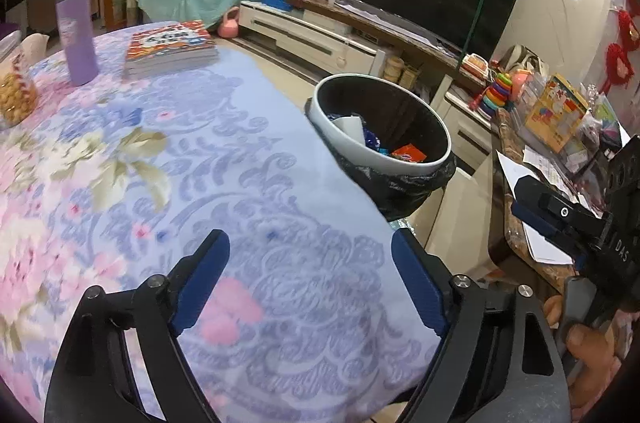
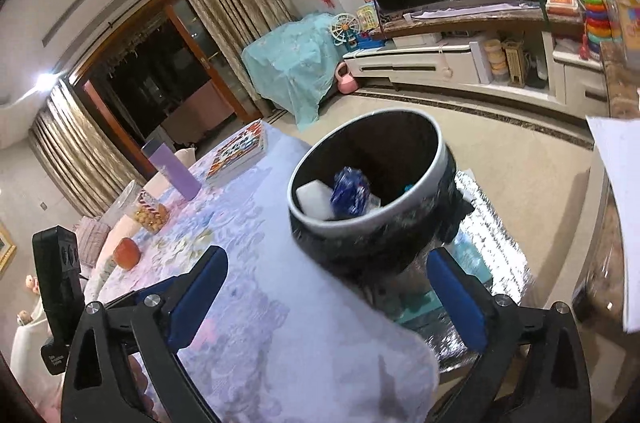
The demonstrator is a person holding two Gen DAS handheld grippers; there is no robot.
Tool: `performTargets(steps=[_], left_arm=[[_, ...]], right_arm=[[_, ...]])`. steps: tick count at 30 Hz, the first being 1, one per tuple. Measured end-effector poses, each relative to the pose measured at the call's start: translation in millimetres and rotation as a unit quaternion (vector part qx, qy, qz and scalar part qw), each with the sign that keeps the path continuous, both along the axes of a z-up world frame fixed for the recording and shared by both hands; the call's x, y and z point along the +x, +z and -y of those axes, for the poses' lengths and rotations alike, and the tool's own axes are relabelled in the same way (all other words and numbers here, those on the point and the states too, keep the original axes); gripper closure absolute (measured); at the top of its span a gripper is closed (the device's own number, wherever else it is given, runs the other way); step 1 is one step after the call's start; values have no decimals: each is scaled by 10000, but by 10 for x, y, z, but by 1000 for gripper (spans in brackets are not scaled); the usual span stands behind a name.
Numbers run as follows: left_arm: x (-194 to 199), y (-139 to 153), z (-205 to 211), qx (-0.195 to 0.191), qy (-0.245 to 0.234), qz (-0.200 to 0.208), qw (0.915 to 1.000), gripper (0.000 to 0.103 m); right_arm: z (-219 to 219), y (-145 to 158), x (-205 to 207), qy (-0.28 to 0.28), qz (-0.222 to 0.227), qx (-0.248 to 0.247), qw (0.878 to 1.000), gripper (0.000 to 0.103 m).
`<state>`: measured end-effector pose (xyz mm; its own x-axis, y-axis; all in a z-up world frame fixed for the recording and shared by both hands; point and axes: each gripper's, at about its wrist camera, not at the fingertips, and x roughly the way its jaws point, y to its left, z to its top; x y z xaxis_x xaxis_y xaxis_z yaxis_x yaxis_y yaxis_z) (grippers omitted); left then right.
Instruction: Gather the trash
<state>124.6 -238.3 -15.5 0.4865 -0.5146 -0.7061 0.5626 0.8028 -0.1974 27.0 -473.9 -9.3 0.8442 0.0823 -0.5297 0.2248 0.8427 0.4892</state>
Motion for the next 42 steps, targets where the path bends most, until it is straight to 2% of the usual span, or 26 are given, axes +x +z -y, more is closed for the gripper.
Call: performTargets(steps=[4,11,14,17,18,20,23,24,34,42], left_arm=[[-123,-12,-161,13,134,164,9998,15],[-364,-27,-540,-108,689,518,9962,8],[-480,78,-695,-186,890,897,9918,7],[-608,270,-856,-311,1192,1428,9821,4],[-661,345,-912,-361,1279,1617,9778,0],[-754,452,-1011,-417,1454,1917,9697,0],[-839,497,-1124,-485,1621,2088,9632,0],[-860,491,-1153,-486,1651,2106,9623,0],[-1154,323,-1305,-179,1860,2429,9519,0],[-1337,304,-1326,-97,1936,2640,9448,0]], right_arm=[[-113,-37,-97,-31,3,12,10000,2],[-380,-6,-282,-216,147,-222,9994,0],[-512,72,-329,-176,268,-369,9988,0],[-663,280,-379,-51,479,-679,9965,0],[-721,395,-414,-37,610,-859,9944,0],[-851,636,-535,-113,994,-1289,9866,0],[-1092,912,-761,-286,1632,-2054,9646,0],[-1157,935,-792,-294,1672,-2203,9605,0],[-1431,491,-777,-387,1446,-2226,9633,0],[-1529,406,-821,-409,1343,-2411,9603,0]])
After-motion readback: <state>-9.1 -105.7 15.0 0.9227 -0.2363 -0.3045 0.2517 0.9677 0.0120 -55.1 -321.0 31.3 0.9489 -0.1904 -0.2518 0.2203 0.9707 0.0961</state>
